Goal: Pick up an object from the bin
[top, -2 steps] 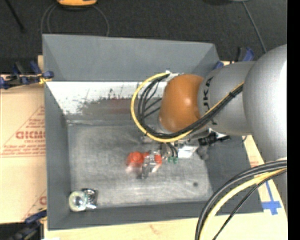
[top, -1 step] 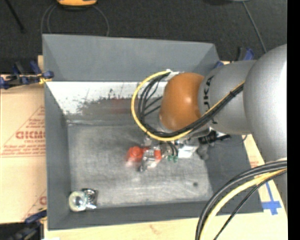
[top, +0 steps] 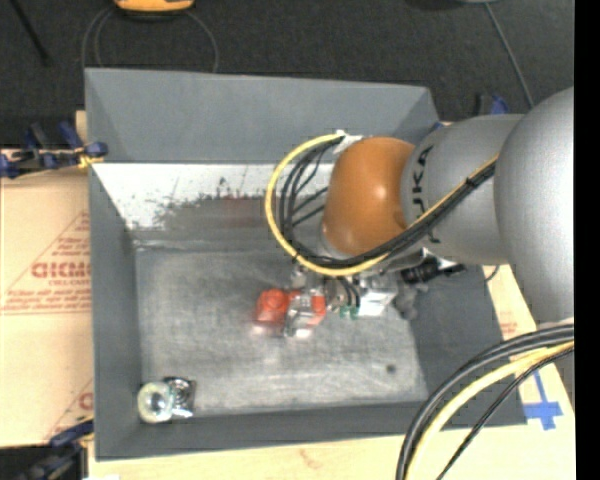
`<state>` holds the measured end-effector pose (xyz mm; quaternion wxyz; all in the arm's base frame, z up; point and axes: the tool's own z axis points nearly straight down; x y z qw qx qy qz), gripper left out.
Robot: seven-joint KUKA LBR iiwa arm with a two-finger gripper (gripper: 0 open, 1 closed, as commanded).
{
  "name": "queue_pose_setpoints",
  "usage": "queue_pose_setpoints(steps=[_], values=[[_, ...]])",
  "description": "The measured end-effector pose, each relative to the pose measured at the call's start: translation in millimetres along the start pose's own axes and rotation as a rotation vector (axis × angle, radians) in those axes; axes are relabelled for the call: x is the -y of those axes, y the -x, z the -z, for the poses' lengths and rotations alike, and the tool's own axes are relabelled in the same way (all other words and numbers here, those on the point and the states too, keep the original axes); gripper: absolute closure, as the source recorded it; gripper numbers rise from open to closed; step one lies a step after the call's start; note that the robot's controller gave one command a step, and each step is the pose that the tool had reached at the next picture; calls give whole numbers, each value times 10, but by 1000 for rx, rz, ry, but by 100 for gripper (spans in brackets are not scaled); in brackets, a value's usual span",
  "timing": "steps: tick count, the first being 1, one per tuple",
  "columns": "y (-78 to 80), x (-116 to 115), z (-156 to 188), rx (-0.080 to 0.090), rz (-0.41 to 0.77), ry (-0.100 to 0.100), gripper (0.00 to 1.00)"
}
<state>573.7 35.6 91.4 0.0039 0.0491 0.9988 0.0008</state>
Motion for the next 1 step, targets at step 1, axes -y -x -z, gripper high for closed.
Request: queue_pose_setpoints(steps=[1], values=[[35, 4, 695, 3, -5, 0, 100]])
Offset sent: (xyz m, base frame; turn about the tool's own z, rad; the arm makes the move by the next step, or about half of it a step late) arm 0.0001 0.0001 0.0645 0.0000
